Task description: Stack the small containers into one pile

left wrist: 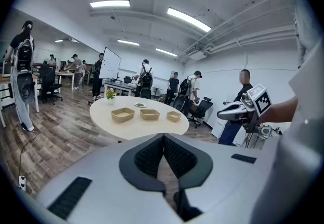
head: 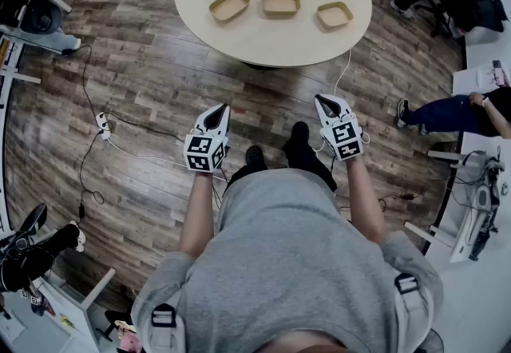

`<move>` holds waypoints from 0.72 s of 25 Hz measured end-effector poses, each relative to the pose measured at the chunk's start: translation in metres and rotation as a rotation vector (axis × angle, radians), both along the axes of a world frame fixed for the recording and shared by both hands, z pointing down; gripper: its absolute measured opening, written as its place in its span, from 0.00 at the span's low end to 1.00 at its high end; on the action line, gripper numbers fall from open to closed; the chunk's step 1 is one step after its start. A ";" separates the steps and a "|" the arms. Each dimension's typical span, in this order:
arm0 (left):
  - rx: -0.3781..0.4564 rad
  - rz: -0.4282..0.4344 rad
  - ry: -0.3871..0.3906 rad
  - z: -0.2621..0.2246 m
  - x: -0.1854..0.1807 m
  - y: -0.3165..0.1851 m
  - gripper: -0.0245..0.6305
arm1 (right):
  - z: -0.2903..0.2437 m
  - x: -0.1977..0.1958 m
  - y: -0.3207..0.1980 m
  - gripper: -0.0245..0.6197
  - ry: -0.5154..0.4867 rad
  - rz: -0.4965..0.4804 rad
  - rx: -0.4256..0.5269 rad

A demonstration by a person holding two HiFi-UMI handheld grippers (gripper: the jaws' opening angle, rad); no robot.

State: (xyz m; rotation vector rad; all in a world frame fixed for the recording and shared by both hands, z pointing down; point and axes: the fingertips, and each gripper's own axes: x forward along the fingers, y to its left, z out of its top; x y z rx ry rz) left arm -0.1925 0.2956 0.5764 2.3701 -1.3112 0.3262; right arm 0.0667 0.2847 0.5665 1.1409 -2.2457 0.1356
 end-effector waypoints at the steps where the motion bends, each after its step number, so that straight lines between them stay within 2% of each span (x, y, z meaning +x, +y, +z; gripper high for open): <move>1: 0.002 0.004 0.003 -0.002 0.002 0.001 0.07 | 0.000 0.002 0.001 0.05 0.000 0.005 0.004; 18: 0.009 0.049 0.006 -0.015 0.012 0.007 0.07 | -0.001 0.009 0.014 0.05 -0.039 0.079 0.017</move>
